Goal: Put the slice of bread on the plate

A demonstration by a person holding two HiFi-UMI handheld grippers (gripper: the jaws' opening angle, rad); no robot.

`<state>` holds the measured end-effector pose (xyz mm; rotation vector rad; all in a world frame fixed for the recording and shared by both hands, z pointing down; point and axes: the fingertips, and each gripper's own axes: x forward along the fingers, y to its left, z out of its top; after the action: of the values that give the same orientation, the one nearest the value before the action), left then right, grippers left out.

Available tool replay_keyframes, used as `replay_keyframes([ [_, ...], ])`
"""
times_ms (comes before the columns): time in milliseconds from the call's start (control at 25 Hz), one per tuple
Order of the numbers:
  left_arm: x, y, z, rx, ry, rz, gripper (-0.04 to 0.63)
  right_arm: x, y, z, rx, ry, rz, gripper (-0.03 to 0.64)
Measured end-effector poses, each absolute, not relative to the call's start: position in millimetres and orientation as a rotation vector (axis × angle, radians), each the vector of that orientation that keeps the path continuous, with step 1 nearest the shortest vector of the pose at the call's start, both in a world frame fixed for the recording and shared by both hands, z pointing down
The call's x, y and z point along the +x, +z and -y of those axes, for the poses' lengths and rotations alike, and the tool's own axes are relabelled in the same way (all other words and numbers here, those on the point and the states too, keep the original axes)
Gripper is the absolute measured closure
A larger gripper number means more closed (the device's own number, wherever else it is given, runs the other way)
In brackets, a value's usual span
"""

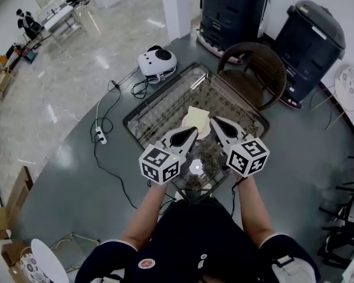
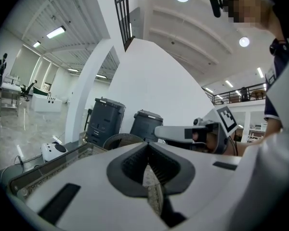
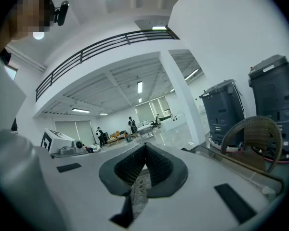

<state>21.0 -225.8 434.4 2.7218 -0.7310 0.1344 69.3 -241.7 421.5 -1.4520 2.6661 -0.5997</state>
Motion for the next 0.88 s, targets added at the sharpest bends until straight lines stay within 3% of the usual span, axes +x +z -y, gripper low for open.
replay_keyframes([
  [880, 23.2, 385.8, 203.3, 2.807, 0.057, 0.690, 0.589, 60.9, 372.5, 216.7, -1.447, -0.376, -2.693, 0.609],
])
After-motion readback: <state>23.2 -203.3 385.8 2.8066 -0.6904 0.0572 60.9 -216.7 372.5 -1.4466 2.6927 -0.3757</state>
